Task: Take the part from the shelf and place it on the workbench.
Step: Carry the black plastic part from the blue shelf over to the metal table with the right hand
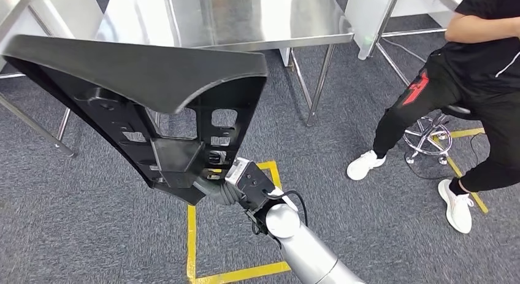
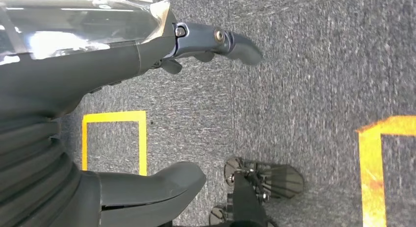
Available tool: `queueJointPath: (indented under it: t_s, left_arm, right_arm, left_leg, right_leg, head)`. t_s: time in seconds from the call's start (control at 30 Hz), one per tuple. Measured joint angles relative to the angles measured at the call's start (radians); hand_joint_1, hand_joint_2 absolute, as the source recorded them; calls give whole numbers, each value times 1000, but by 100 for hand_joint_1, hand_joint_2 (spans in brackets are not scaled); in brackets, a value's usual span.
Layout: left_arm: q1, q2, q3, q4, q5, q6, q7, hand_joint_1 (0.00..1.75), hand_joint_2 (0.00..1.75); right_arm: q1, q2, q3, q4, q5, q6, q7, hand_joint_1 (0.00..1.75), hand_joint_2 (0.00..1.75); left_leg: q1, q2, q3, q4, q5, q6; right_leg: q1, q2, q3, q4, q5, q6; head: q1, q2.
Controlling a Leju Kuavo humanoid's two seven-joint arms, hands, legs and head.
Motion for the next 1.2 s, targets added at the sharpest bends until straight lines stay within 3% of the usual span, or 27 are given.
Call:
queueJointPath:
  t_s: [0.07,0.17,0.2,0.23,0.27,0.33,0.37,0.43,0.47,0.53,0.57,0.63,0.7,0.73,0.77,0.8,0.87,0.9,0.93,1.0,1.03,1.07,1.13,1.2]
  left_arm:
    - [1,0,0,0,0,2,0,0,175]
    - [1,-1,1,0,0,4,0,0,175]
    - [3,-1,1,0,0,4,0,0,175]
    - [4,-1,1,0,0,4,0,0,175]
    - [4,-1,1,0,0,4,0,0,175]
    - [5,-2,1,0,0,4,0,0,175]
    - [5,-2,1,0,0,4,0,0,175]
    - [5,-2,1,0,0,4,0,0,175]
    - [5,-3,2,0,0,4,1,0,175]
    - [3,-4,2,0,0,4,1,0,175]
    - [1,-5,2,0,0,4,1,0,175]
    - [0,-5,1,0,0,4,1,0,175]
    - [4,-5,1,0,0,4,1,0,175]
    - [5,-5,1,0,0,5,1,0,175]
    - [6,-4,1,0,0,5,1,0,175]
    - [7,-4,1,0,0,5,1,0,175]
    - [10,-2,1,1,0,5,1,0,175]
    - [12,0,1,1,0,4,1,0,175]
    - [14,0,1,1,-1,5,2,0,175]
    - [12,-1,2,1,-2,4,2,0,175]
    - [11,-2,2,1,-2,5,2,0,175]
    - [10,-2,2,0,-3,4,2,0,175]
    - [10,-2,2,0,-3,4,2,0,175]
    - [12,-2,2,0,-4,4,2,0,175]
  right_arm:
    - [-2,1,1,0,0,0,0,175,175]
    - [-1,-1,2,0,0,0,0,175,175]
    - [1,-3,2,0,0,0,0,175,175]
    - [3,-5,2,0,0,0,0,175,175]
    - [4,-6,2,0,0,0,0,175,175]
    - [5,-7,3,1,0,0,0,175,175]
    - [5,-7,3,1,0,0,0,175,175]
    - [5,-8,4,1,0,0,1,175,175]
    - [5,-7,4,1,0,0,1,175,175]
    - [3,-4,3,0,0,0,1,175,175]
    - [1,-2,2,0,0,0,1,175,175]
    - [1,2,1,0,0,0,1,175,175]
    - [2,3,1,0,0,0,2,175,175]
    - [3,3,1,0,1,0,2,175,175]
    - [3,3,1,0,1,0,3,175,175]
    - [3,4,1,0,1,0,4,175,175]
    - [3,4,1,1,1,0,5,175,175]
    - [3,4,1,2,1,0,6,175,175]
    - [3,4,1,2,1,0,7,175,175]
    - [0,6,2,1,2,1,9,175,175]
    - [-1,6,2,0,2,1,10,175,175]
    - [-4,6,2,0,1,1,10,175,175]
    - [-4,2,2,1,1,1,10,175,175]
    - [2,-5,2,2,1,1,10,175,175]
  left_leg:
    - [4,-3,24,-9,-7,13]
    - [4,-6,46,-12,-25,22]
    - [4,-8,54,-12,-33,22]
    - [3,-10,64,-12,-42,22]
    - [3,-12,77,-12,-51,20]
    - [3,-14,102,-11,-73,15]
    - [2,-16,114,-12,-85,11]
    - [1,-16,129,-11,-103,-2]
    - [1,-16,136,-10,-106,-8]
    - [4,-11,131,16,-105,-18]
    - [5,-9,110,54,-101,-22]
    - [10,-4,31,177,-113,-33]
    - [16,-3,-58,271,-164,-46]
    - [19,-1,-87,279,-186,-51]
    - [21,0,-102,256,-188,-53]
    - [23,2,-104,209,-162,-52]
    - [21,6,-96,87,-30,-44]
    - [18,8,-90,45,25,-38]
    - [14,8,-86,20,61,-30]
    - [9,7,-66,4,57,-12]
    - [10,5,-50,-6,53,-5]
    - [12,4,-32,-16,47,2]
    - [13,-1,2,-31,32,10]
    - [12,-7,34,-38,7,14]
  right_leg:
    - [-1,-1,-29,59,-6,8]
    - [-1,-2,-154,238,-50,4]
    - [-1,-2,-189,272,-63,3]
    - [-1,-2,-207,274,-64,6]
    - [-1,-2,-206,239,-48,12]
    - [0,-3,-168,103,30,27]
    - [1,-4,-149,45,64,25]
    - [8,-4,-125,-9,95,3]
    - [11,-3,-117,-11,86,-14]
    - [5,0,-95,-18,78,-35]
    - [2,1,-82,-20,71,-44]
    - [-1,2,-57,-22,52,-54]
    - [-2,4,-29,-23,26,-55]
    - [-2,6,-11,-23,11,-54]
    - [-3,8,10,-23,-4,-51]
    - [-5,9,31,-23,-20,-48]
    - [-4,10,64,-25,-53,-38]
    - [-3,11,74,-29,-66,-32]
    - [-2,12,86,-36,-73,-24]
    - [-1,12,103,-44,-70,-5]
    - [-1,10,101,-26,-60,2]
    - [-1,8,78,17,-49,7]
    - [0,6,-7,147,-48,2]
    - [2,6,-100,239,-107,-18]
  head:
    - [2,0]
    - [4,-1]
    - [4,-1]
    - [4,-1]
    - [4,-1]
    - [5,-1]
    - [4,-1]
    - [4,-1]
    - [3,-1]
    - [3,-1]
    - [3,-1]
    - [3,-1]
    - [3,-1]
    - [3,-1]
    - [3,-1]
    - [3,-1]
    - [2,-1]
    - [2,-1]
    - [1,-1]
    - [0,0]
    - [1,0]
    - [3,0]
    - [5,0]
    - [5,0]
